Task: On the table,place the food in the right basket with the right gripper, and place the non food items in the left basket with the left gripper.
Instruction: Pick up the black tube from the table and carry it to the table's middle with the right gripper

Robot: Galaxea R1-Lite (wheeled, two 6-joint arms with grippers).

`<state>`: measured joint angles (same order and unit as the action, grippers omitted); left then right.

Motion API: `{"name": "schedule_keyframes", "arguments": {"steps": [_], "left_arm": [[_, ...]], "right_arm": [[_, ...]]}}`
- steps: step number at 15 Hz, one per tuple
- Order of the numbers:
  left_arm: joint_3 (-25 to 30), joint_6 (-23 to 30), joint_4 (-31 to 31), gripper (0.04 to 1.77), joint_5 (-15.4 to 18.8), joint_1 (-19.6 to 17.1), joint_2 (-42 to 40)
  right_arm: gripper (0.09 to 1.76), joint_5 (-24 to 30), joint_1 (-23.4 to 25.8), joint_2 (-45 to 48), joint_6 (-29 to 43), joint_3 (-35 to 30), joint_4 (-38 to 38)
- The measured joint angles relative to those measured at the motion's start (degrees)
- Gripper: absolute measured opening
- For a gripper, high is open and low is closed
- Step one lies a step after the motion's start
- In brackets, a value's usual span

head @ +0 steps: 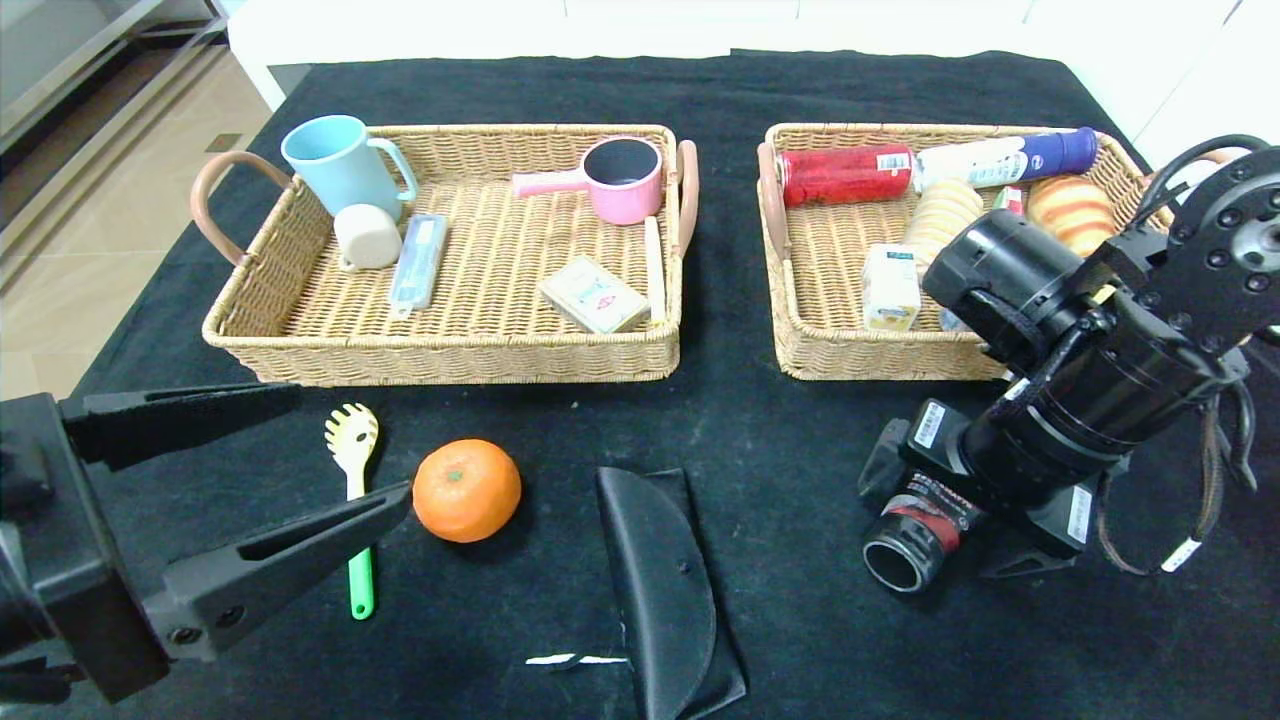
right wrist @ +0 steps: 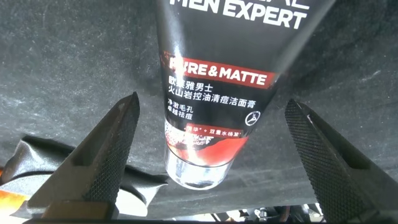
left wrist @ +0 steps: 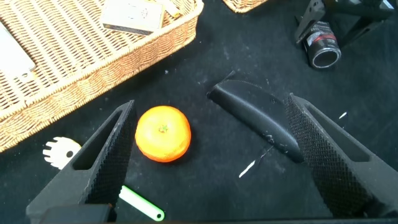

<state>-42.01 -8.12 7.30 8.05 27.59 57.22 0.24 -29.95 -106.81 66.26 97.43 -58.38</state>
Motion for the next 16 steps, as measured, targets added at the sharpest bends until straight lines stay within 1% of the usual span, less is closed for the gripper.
{"name": "schedule_keyframes", "arguments": {"steps": [4, 5, 8, 9, 11, 16], "left_arm": [[0.2, 0.0, 0.0, 1.72, 0.0, 0.0, 0.0], [0.3, 0.0, -0.1, 1.72, 0.0, 0.0, 0.0], [0.3, 0.0, -0.1, 1.72, 0.0, 0.0, 0.1], [0.3, 0.0, -0.1, 1.72, 0.0, 0.0, 0.1], [0.3, 0.0, -0.1, 1.72, 0.0, 0.0, 0.1], [0.3, 0.0, -0.1, 1.72, 0.0, 0.0, 0.1]], "right_arm": [[1.7, 0.0, 0.0, -0.3, 0.0, 0.0, 0.0], [1.49, 0.0, 0.0, -0.4, 0.0, 0.0, 0.0], [1.05, 0.0, 0.0, -0.5, 0.0, 0.0, 0.0], [0.95, 0.1, -0.1, -0.6, 0.0, 0.0, 0.0], [0.82, 0.0, 0.0, -0.7, 0.0, 0.0, 0.0], [0.8, 0.0, 0.0, -0.8, 0.0, 0.0, 0.0]]}}
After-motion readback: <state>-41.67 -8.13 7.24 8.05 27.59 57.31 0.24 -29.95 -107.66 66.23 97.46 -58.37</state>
